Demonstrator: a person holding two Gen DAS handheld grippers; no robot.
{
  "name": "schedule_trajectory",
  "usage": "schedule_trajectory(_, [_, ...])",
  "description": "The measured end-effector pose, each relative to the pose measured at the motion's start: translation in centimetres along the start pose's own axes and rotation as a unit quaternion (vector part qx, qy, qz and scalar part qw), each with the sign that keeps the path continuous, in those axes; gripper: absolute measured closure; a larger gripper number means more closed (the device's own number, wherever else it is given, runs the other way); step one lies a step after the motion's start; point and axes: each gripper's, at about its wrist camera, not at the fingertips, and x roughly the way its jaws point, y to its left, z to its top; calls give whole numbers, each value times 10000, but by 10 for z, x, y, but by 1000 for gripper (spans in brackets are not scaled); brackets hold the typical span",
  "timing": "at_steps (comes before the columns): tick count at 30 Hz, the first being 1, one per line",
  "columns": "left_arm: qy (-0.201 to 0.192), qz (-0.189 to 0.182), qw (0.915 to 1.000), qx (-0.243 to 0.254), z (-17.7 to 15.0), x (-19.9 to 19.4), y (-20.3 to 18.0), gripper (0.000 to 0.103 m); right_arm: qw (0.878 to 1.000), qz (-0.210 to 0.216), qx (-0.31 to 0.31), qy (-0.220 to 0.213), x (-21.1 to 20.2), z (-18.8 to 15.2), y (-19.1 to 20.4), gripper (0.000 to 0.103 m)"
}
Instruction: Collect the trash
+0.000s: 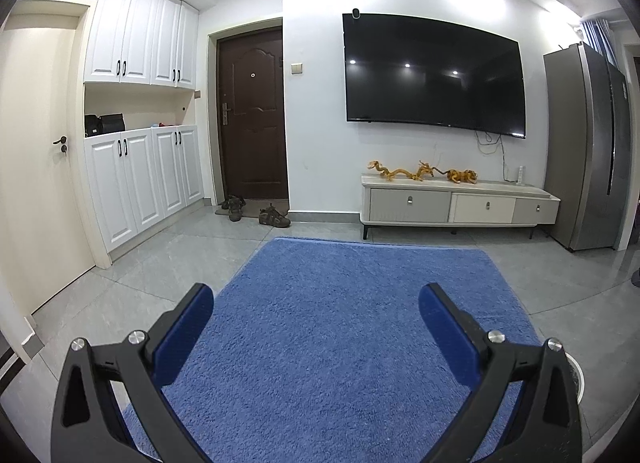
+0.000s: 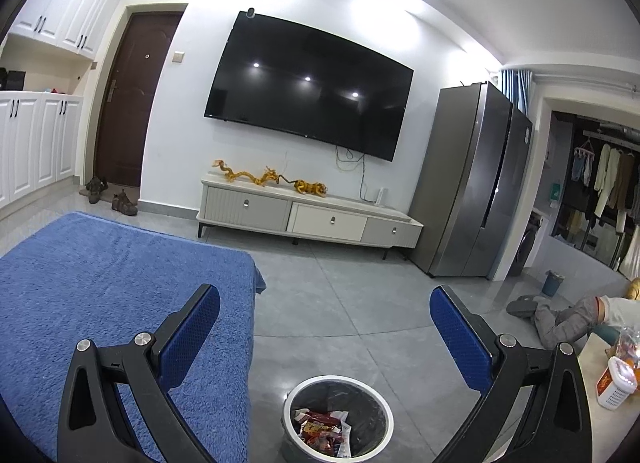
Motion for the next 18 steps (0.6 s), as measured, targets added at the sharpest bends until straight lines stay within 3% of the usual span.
schedule_trajectory(18, [-618,-159,9979,-90,0,-79,-1,0,9983,-117,-111,-560,-80,18,-20,0])
